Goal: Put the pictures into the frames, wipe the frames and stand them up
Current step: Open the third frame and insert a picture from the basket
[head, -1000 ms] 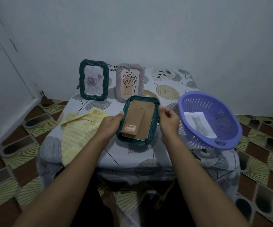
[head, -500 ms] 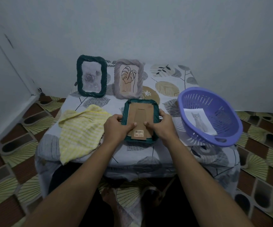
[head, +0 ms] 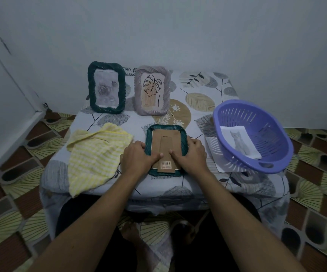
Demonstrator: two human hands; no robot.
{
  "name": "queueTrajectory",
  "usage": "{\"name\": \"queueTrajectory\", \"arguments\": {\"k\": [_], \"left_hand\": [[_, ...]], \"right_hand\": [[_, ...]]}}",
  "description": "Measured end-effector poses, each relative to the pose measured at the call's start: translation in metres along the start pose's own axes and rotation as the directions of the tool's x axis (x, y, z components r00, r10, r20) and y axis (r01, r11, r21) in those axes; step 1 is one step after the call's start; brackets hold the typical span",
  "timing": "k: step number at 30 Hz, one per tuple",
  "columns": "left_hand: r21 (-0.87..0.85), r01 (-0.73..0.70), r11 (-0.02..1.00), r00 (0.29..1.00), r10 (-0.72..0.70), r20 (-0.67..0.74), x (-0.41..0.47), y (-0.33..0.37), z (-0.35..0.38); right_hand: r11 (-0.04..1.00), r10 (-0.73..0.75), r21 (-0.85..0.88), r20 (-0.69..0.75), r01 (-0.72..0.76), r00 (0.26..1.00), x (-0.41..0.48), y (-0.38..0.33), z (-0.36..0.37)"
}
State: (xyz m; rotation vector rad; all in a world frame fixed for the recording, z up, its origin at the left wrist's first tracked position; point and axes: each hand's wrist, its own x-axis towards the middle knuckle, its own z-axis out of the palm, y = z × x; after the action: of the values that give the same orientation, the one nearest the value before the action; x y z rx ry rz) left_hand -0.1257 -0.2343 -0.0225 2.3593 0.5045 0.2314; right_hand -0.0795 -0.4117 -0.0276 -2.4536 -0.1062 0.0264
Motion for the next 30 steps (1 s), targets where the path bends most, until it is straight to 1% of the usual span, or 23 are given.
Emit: {"name": "queueTrajectory", "arguments": {"k": [4, 7, 8, 10, 12, 14, 16, 18, 20, 22, 27, 30], "left_hand": [[-0.007, 0.022, 1.000, 0.999, -0.022, 0.029, 0.002, -0.005, 0.002], [0.012, 0.005, 1.000, 0.999, -0.005, 0.032, 0.003, -0.009, 0.004], [0.025, -0.009, 1.000, 0.999, 0.008, 0.034, 0.003, -0.009, 0.004], [0.062, -0.028, 0.998, 0.999, 0.025, 0.044, 0.006, -0.010, 0.005], [0.123, -0.037, 0.992, 0.997, 0.028, 0.072, 0.012, -0.009, 0.004], [0.149, -0.071, 0.986, 0.991, 0.052, 0.125, 0.019, -0.009, 0.002], [0.127, -0.126, 0.984, 0.975, 0.100, 0.196, 0.028, -0.009, -0.003], [0.059, -0.170, 0.984, 0.956, 0.150, 0.251, 0.039, -0.010, -0.006], [0.012, -0.198, 0.980, 0.945, 0.188, 0.269, 0.051, -0.009, -0.006], [0.029, -0.212, 0.977, 0.950, 0.199, 0.240, 0.065, -0.011, -0.001], [0.078, -0.151, 0.985, 0.986, 0.145, 0.084, 0.089, -0.009, 0.009], [0.117, -0.140, 0.983, 0.989, 0.132, 0.072, 0.096, -0.007, 0.016]], "right_hand": [[0.990, -0.035, -0.138, -0.017, 0.032, 0.999, 0.002, 0.000, 0.002], [0.978, -0.097, -0.189, -0.024, 0.091, 0.995, 0.005, 0.001, 0.002], [0.972, -0.120, -0.204, -0.008, 0.116, 0.993, 0.007, 0.002, 0.003], [0.955, -0.156, -0.245, 0.071, 0.169, 0.985, 0.009, 0.004, 0.005], [0.939, -0.159, -0.281, 0.166, 0.201, 0.973, 0.011, 0.007, 0.006], [0.926, -0.151, -0.309, 0.220, 0.216, 0.964, 0.014, 0.008, 0.006], [0.920, -0.141, -0.325, 0.246, 0.218, 0.959, 0.015, 0.008, 0.006], [0.917, -0.130, -0.335, 0.258, 0.215, 0.957, 0.015, 0.008, 0.005], [0.916, -0.128, -0.340, 0.255, 0.213, 0.958, 0.015, 0.008, 0.005], [0.915, -0.131, -0.341, 0.251, 0.215, 0.959, 0.015, 0.008, 0.006], [0.915, -0.133, -0.344, 0.239, 0.212, 0.962, 0.015, 0.010, 0.007], [0.913, -0.137, -0.345, 0.236, 0.215, 0.962, 0.015, 0.010, 0.007]]}}
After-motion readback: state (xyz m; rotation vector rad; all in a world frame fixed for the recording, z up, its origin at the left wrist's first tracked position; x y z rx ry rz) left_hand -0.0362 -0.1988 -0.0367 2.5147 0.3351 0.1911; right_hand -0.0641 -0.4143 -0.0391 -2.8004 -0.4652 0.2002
